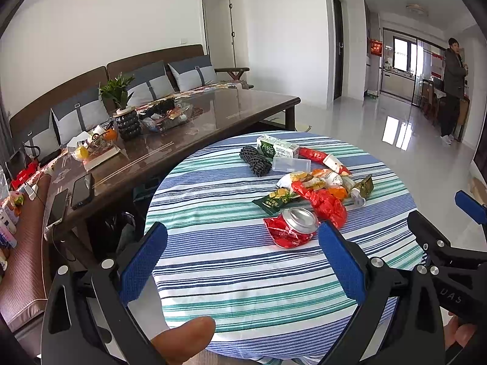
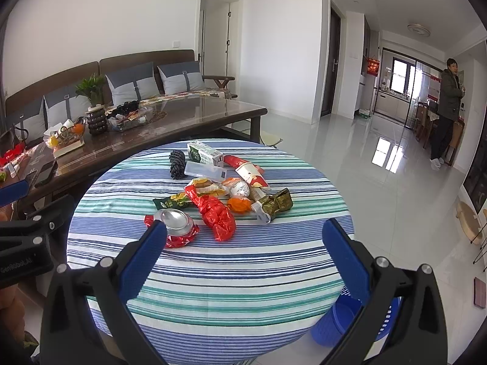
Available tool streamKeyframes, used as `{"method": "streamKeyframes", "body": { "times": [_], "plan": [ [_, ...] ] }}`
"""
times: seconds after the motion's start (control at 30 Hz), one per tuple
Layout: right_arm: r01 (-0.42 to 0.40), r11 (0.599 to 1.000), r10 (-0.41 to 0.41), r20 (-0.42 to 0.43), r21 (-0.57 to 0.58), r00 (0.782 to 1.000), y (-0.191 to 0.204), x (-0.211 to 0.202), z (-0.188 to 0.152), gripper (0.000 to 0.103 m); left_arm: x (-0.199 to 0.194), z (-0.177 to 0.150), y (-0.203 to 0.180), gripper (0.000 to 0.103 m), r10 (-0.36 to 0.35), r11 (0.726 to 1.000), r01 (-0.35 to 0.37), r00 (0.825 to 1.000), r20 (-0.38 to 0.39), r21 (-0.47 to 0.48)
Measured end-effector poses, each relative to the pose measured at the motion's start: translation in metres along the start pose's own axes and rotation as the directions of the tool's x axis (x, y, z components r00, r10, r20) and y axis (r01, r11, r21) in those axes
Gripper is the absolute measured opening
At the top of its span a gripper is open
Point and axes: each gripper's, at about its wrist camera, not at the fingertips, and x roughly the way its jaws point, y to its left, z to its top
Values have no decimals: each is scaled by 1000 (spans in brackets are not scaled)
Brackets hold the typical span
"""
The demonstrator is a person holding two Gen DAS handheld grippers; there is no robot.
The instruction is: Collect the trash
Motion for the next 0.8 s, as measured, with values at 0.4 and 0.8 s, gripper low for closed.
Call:
{"method": "streamKeyframes", "body": {
  "times": [0.4,0.8],
  "plan": [
    [0,1000,0,-2,-2,1000,-3,1,-4,98,0,-1,0,98,-4,1000,4,1000,-4,-1],
    [1,1000,-1,-2,-3,1000,-3,0,-4,98,1,-1,-1,98,-5,1000,5,1000,-5,-1]
  ]
}}
